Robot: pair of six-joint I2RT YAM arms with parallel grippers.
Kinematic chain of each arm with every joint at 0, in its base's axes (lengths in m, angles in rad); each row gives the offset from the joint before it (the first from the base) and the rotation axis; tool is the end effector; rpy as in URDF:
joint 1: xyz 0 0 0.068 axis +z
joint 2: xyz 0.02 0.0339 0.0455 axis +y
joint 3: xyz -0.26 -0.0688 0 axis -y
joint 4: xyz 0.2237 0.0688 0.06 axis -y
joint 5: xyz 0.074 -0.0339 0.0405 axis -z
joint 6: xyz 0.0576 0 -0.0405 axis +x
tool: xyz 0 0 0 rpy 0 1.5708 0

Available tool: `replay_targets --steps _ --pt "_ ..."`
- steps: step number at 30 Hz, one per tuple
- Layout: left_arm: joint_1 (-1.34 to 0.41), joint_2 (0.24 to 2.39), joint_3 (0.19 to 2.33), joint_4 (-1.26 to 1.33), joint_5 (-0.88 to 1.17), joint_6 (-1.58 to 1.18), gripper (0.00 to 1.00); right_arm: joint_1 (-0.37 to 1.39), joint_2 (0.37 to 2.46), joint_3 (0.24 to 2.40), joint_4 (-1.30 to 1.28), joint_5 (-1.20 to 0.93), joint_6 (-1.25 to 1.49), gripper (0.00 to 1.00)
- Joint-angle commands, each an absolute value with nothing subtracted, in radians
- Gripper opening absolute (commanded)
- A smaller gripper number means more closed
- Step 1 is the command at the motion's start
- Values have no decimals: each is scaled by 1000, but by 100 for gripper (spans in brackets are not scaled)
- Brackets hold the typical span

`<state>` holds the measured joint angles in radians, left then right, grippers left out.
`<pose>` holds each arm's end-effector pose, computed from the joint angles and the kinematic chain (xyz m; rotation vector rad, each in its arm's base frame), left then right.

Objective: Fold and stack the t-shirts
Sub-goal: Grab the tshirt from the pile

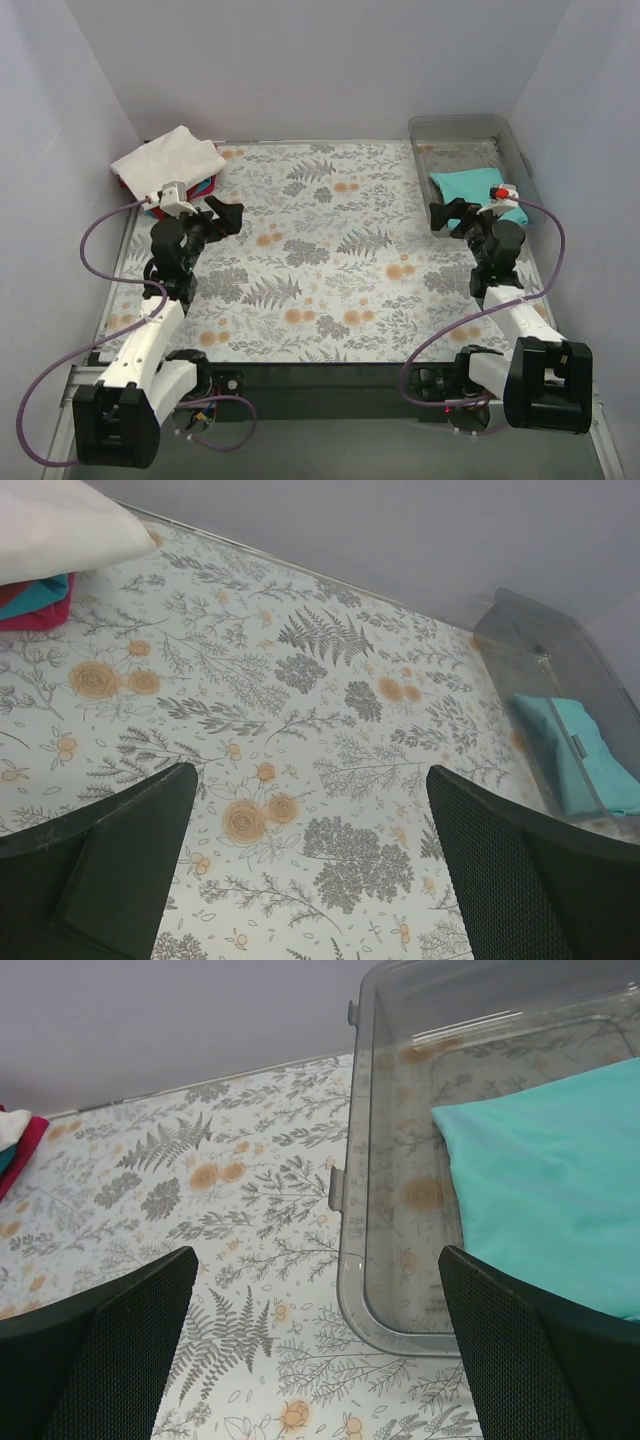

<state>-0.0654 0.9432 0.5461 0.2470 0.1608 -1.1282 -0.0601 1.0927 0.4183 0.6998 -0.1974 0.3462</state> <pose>0.2251 -0.0240 0.2732 -0.8157 1.6373 -1.0037 0.2432 -0.0033 0.2548 0.1585 1.5500 0.3786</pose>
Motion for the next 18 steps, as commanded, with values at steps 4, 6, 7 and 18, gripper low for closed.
replay_targets --steps 4,6,7,18 --pt "-66 805 503 221 54 -1091 93 -31 1028 550 462 -150 239 98" --pt "-64 796 505 181 15 -1101 97 -31 1014 593 363 -104 219 99" --pt "-66 793 500 184 26 -1097 97 -31 1014 654 321 -72 194 98" --pt "-97 819 486 219 -43 -1098 97 -83 1383 1115 -173 94 115 99"
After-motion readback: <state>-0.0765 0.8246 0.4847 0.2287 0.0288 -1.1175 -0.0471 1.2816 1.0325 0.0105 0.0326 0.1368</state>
